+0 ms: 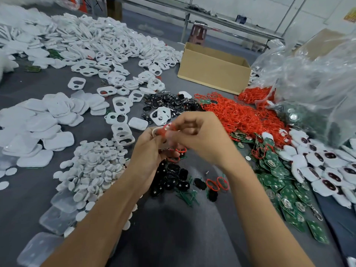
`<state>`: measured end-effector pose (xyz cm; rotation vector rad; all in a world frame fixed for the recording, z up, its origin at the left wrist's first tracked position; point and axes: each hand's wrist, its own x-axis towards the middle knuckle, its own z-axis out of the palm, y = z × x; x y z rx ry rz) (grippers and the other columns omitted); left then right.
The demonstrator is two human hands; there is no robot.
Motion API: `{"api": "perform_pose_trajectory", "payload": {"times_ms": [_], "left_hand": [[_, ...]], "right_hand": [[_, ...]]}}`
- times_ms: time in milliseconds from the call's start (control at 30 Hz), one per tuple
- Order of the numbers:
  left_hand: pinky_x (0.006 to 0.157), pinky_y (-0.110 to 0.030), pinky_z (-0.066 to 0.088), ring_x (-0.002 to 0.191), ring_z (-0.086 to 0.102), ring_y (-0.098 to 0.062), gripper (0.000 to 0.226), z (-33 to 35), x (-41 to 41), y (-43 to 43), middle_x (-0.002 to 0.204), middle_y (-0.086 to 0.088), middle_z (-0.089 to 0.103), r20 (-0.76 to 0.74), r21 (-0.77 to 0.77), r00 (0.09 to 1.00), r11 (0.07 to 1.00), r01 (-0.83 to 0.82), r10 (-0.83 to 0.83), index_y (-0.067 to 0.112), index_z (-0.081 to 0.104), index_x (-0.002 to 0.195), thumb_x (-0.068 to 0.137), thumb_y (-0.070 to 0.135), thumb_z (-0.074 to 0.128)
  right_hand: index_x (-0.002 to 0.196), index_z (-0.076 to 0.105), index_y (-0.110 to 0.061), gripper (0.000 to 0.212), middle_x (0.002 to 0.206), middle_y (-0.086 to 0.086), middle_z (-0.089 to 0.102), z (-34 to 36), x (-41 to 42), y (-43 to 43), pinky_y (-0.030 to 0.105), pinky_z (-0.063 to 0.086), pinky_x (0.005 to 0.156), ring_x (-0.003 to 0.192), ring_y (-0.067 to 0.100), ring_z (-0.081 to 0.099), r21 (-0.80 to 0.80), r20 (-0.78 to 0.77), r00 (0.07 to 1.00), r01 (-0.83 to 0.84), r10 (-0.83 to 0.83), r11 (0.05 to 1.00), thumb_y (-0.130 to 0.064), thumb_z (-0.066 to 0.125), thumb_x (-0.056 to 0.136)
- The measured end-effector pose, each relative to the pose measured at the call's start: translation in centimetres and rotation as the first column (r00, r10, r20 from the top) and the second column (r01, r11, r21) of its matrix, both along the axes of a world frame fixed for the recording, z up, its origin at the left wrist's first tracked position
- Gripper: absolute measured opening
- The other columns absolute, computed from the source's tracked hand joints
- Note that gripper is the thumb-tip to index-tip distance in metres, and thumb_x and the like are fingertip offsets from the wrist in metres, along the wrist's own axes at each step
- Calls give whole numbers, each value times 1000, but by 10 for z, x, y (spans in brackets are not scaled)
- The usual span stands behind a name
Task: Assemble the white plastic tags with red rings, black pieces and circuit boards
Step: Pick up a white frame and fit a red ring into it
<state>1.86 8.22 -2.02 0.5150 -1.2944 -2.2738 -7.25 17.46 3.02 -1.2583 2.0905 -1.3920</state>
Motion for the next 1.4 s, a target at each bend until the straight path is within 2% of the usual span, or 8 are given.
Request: {"api": "perform_pose_trajectory", "payload": {"times_ms": [100,267,533,667,867,1000,1100,1400], "left_hand": [[60,-32,49,63,59,-16,19,-2,0,3,79,-10,63,0,-18,1000,1000,-24,24,-1,51,113,101,-3,36],[67,-31,50,69,62,-14,14,-2,-3,4,78,-6,61,-44,35,999,999,24,-23,4,53,99,98,0,40],[76,-31,56,85,59,-17,34,-8,-6,-1,88,-9,63,-69,42,994,996,-80,83,4,65,94,101,13,34],[83,-35,56,80,63,-11,43,-13,-8,-5,85,-2,69,61,-148,980,973,-179,189,11,72,91,105,21,32],[72,-26,52,77,65,-17,11,-17,-4,-5,87,0,69,97,-370,946,893,-255,311,20,66,89,97,19,58],[73,-32,56,73,67,-15,13,-14,-1,-4,89,-5,69,66,-391,929,866,-312,364,19,61,93,88,10,69],[77,-35,58,83,71,-22,32,-11,-1,-3,98,-5,69,74,-345,926,881,-324,370,24,53,103,85,8,74],[71,-25,59,77,71,-15,23,-12,-1,-6,87,-5,75,-50,-123,988,981,-148,143,1,68,106,83,1,70]], "right_hand": [[80,69,-2,9,47,-13,57,-10,3,-9,22,49,57,47,-1,55,14,-90,993,82,-80,997,-7,76,80],[81,69,-2,8,63,16,67,-13,-8,-4,27,50,60,54,19,61,22,-11,987,160,-160,987,-8,75,81],[81,70,0,8,71,14,72,-15,-14,0,19,51,58,57,14,66,-23,70,976,208,-206,978,-2,76,78],[78,73,-8,7,64,8,71,-14,-16,2,17,44,53,51,8,60,-8,10,966,258,-258,966,-12,78,79],[77,76,-17,8,68,2,73,-10,-14,2,47,56,71,70,35,68,-22,-16,964,265,-265,964,-20,74,84],[83,77,-16,6,69,-3,73,-10,-12,0,23,54,66,63,8,67,-39,-42,972,229,-230,973,-10,75,81],[94,74,-15,20,81,0,73,-11,-8,-2,18,52,68,71,11,67,-89,-56,974,213,-218,973,-6,78,76],[102,75,-11,24,94,1,72,-14,-3,-5,20,49,69,71,14,61,-101,-518,836,152,-183,983,-8,77,78]]}}
